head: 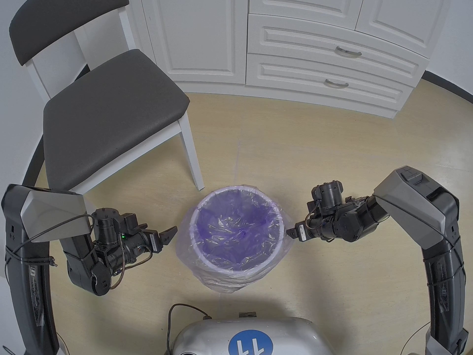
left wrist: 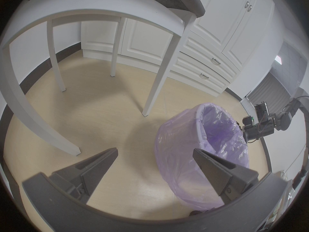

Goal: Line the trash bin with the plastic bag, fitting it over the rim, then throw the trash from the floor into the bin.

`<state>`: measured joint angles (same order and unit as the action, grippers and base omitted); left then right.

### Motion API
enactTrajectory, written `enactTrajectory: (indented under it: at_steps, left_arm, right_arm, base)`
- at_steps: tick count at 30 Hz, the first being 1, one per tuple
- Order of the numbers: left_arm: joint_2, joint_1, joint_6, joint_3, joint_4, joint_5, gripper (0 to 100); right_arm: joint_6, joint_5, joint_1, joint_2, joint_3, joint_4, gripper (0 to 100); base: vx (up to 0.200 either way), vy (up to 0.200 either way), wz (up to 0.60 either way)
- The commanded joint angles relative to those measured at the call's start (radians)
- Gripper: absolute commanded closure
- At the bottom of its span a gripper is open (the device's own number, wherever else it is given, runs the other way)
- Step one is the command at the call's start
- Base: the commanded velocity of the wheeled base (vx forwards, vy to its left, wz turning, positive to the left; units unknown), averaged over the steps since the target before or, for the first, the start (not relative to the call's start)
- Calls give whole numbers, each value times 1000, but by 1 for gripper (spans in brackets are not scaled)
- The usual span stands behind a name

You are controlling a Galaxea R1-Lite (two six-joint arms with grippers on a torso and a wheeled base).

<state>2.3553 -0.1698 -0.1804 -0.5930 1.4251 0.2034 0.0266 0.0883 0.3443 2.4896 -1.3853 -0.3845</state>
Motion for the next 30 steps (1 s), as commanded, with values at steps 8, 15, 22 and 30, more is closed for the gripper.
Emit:
enactTrajectory:
  at_steps: [8, 15, 22, 30]
  left_arm:
    - [24, -7, -1, 9, 6, 1, 0]
    - [32, -16, 1, 36, 17, -1, 0]
    - [78, -33, 9, 50, 52, -2, 0]
    - [131, -31, 42, 50, 94, -1, 0]
  right_arm:
    - [-2, 1, -10, 126, -103, -7, 0]
    - [-4, 1, -10, 8, -23, -5, 0]
    - [35, 16, -5, -170, 140, -5, 0]
    - [30, 54, 1, -235, 238, -47, 0]
  base:
    - [0, 0, 0]
    - [0, 0, 0]
    - [0, 0, 0]
    - [0, 0, 0]
